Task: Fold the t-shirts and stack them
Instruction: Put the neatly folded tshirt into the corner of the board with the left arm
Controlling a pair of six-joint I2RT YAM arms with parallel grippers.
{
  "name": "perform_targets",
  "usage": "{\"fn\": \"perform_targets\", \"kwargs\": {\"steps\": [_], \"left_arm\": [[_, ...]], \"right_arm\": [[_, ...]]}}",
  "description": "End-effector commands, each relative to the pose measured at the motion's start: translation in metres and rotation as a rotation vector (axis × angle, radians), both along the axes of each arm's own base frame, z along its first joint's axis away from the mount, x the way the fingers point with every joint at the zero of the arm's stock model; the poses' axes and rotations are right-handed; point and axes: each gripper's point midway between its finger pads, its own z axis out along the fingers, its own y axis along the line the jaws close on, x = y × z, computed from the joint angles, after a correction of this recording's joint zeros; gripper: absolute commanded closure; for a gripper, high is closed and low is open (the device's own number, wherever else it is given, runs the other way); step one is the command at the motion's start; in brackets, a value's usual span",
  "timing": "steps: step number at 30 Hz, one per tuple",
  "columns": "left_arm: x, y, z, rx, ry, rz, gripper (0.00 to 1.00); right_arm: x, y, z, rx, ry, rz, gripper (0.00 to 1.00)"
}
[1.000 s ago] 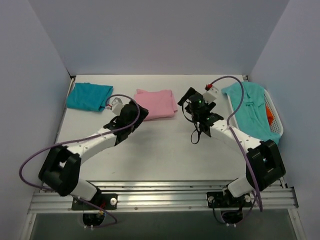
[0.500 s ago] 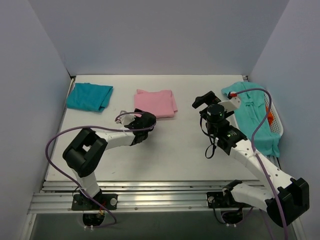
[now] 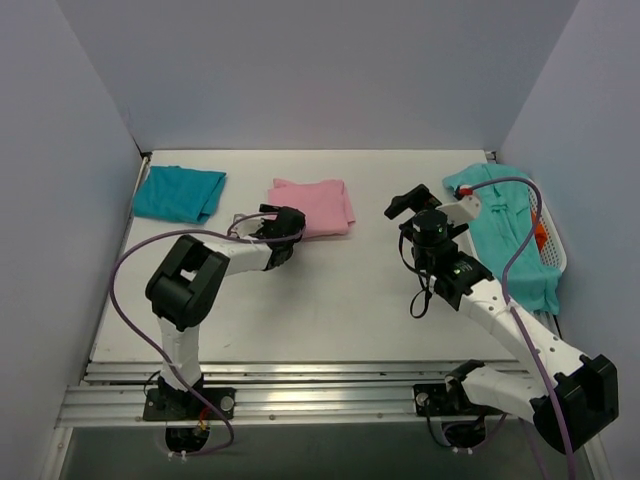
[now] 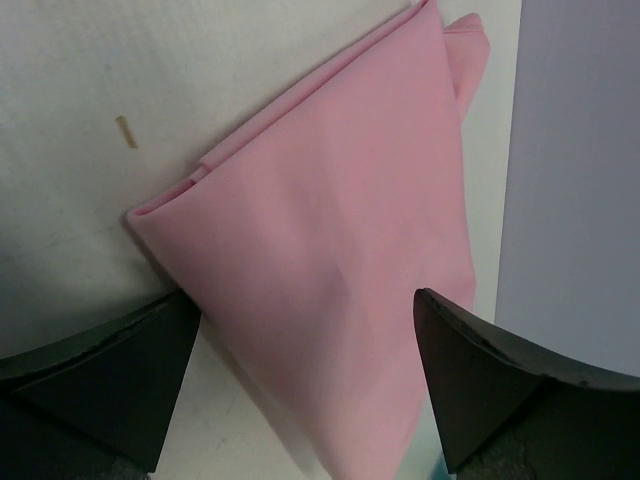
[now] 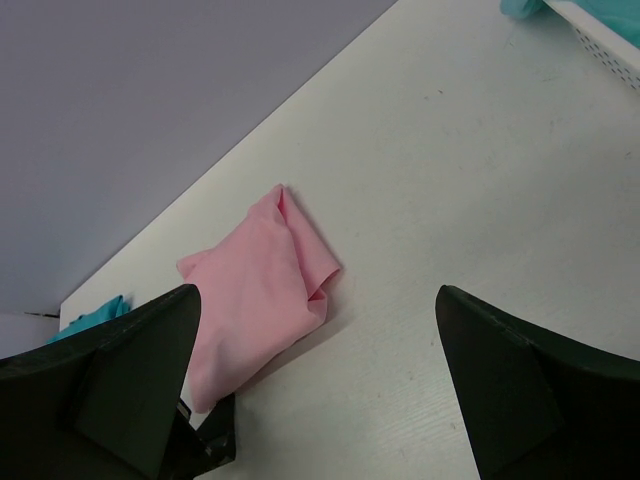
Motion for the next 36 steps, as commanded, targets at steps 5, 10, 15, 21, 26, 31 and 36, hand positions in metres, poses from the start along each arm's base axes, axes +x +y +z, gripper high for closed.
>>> {"fn": "perform_targets", "kwargs": {"steps": [5, 10, 15, 21, 26, 31, 36], "left_arm": [[0.054, 0.008, -0.03, -0.049, 0.017, -0.042, 0.5], [0.097, 0.021, -0.029, -0.067, 0.007, -0.167, 0.98], [0.147, 0.051, 0.007, 0.096, -0.036, -0.304, 0.98], [0.192, 0.105, 0.069, 0.325, -0.029, -0.41, 0.98], [0.194, 0.172, 0.109, 0.405, -0.021, -0.343, 0.98], [0.183, 0.22, 0.133, 0.432, 0.002, -0.3, 0.98], [0.151, 0.309, 0.149, 0.426, 0.001, -0.147, 0.98]], "right_arm": [[-0.001, -0.015, 0.006, -0.002, -0.028, -0.062, 0.0], [-0.005, -0.021, 0.011, 0.006, -0.042, -0.074, 0.0], [-0.008, -0.026, 0.017, 0.016, -0.063, -0.09, 0.0], [-0.008, -0.026, 0.016, 0.031, -0.067, -0.082, 0.0], [-0.008, -0.025, 0.018, 0.041, -0.074, -0.072, 0.0], [-0.007, -0.021, 0.017, 0.053, -0.08, -0.055, 0.0], [-0.004, -0.013, 0.012, 0.066, -0.068, -0.024, 0.0]]}}
